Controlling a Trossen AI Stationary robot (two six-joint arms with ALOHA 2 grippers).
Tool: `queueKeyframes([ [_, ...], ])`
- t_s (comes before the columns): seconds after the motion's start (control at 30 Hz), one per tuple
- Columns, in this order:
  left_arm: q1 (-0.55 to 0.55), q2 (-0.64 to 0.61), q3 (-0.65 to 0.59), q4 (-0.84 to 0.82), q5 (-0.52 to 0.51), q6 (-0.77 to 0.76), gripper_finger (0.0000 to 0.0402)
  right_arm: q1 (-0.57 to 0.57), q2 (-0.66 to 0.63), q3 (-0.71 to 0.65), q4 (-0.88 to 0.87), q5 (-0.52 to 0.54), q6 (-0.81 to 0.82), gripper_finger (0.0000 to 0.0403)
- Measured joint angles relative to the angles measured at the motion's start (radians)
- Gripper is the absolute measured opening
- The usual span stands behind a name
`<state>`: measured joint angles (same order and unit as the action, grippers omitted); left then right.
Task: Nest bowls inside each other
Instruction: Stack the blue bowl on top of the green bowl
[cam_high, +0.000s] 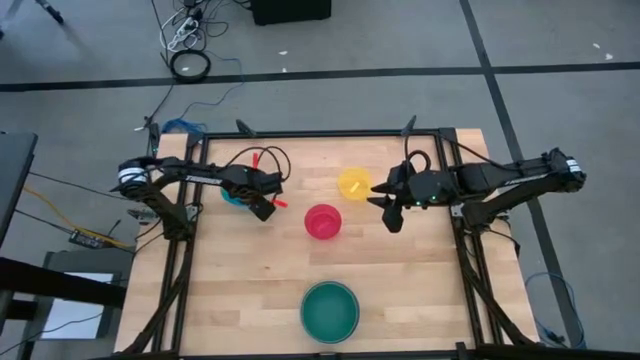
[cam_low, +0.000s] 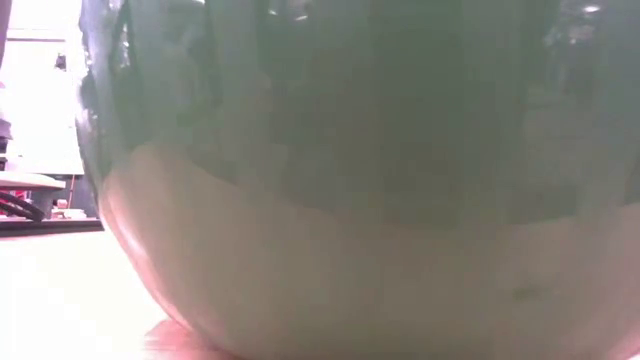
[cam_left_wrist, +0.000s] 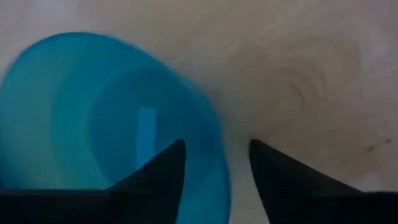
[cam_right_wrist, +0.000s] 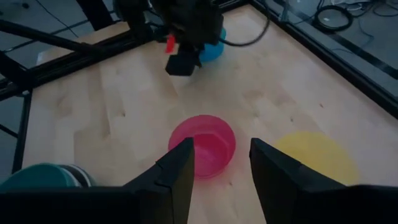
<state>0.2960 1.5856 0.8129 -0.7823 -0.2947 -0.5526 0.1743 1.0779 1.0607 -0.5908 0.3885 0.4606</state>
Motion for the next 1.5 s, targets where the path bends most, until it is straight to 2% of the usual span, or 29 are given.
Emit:
queueKeyframes([
  [0.07, -0.001, 0.011, 0.004, 0.01, 0.012, 0.027, 0.0151, 0.005, 0.0, 0.0, -0.001, 0.0, 0.001, 0.0144],
  [0.2, -0.001, 0.002, 0.034, 0.022, 0.028, 0.075, 0.0035, 0.014, 0.0, 0.0, -0.002, 0.0, 0.006, 0.0141],
  [0.27, -0.001, -0.021, 0.063, 0.02, 0.034, 0.101, 0.0014, 0.015, 0.0, 0.0, -0.001, 0.0, 0.005, 0.0139],
  [0.43, -0.019, -0.073, 0.171, -0.074, 0.045, 0.105, 0.0006, 0.015, 0.0, 0.0, -0.011, 0.001, -0.006, 0.0134],
  [0.6, -0.149, -0.142, 0.315, -0.109, 0.125, 0.117, 0.0005, 0.014, -0.023, -0.001, -0.01, 0.025, -0.016, 0.0131],
  [0.8, -0.39, -0.182, 0.459, -0.028, 0.302, 0.23, 0.0004, 0.013, -0.09, -0.001, -0.014, 0.102, -0.045, 0.013],
  [0.9, -0.498, -0.182, 0.492, 0.006, 0.436, 0.304, 0.0004, 0.013, -0.117, -0.001, -0.013, 0.118, -0.062, 0.013],
  [0.97, -0.559, -0.181, 0.492, 0.073, 0.553, 0.317, 0.0004, 0.013, -0.129, -0.001, -0.013, 0.12, -0.073, 0.013],
  [1.03, -0.617, -0.18, 0.492, 0.152, 0.628, 0.313, 0.0004, 0.013, -0.136, -0.001, -0.013, 0.119, -0.082, 0.013],
  [1.23, -0.72, -0.15, 0.493, 0.385, 0.57, 0.315, 0.0004, 0.013, -0.133, 0.0, -0.013, 0.116, -0.105, 0.013],
  [1.33, -0.722, -0.113, 0.493, 0.438, 0.523, 0.273, 0.0004, 0.013, -0.13, 0.0, -0.015, 0.115, -0.106, 0.013],
  [1.5, -0.698, 0.001, 0.492, 0.582, 0.517, 0.186, 0.0004, 0.014, -0.129, 0.0, -0.017, 0.102, -0.106, 0.013],
])
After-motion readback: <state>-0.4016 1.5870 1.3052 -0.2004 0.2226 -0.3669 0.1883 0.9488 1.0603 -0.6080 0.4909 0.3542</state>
